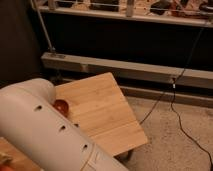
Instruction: Place the pepper in the ceramic cup
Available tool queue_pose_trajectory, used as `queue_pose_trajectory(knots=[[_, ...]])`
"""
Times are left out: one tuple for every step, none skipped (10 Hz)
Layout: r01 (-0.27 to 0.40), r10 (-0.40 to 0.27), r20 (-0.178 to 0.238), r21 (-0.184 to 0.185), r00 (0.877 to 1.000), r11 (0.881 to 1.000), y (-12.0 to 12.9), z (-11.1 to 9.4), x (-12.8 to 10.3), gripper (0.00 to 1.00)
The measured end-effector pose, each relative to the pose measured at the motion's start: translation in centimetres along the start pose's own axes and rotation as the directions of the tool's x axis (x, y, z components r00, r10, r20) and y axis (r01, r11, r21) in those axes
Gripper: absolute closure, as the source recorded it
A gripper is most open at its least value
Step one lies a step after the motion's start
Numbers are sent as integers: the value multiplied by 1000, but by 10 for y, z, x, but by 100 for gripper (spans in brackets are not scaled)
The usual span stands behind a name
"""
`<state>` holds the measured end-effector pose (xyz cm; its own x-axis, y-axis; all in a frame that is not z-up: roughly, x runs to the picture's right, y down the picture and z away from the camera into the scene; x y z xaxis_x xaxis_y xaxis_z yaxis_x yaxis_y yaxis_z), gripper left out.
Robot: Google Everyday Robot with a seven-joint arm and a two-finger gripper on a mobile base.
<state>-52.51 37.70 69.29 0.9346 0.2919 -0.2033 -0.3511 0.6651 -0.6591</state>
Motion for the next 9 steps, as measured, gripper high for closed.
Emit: queue_pose_trajectory(knots=[[6,-6,-3,0,1000,1000,1,0,-1,83],[14,-13,-8,1,1000,1000,3,0,-1,96],[17,-17,-11,1,1000,1000,3,0,-1,99],[18,-18,-15,3,1000,1000,3,0,-1,100],[19,-19,-20,2,1000,1000,5,0,-1,100],[25,-25,-26,4,999,1000,8,-1,-2,100],[26,-26,-36,10,999,1000,6,-1,-1,100],[26,-26,-41,13,999,1000,6,-2,-1,100],[28,-27,-45,16,999,999,6,-3,-2,100]])
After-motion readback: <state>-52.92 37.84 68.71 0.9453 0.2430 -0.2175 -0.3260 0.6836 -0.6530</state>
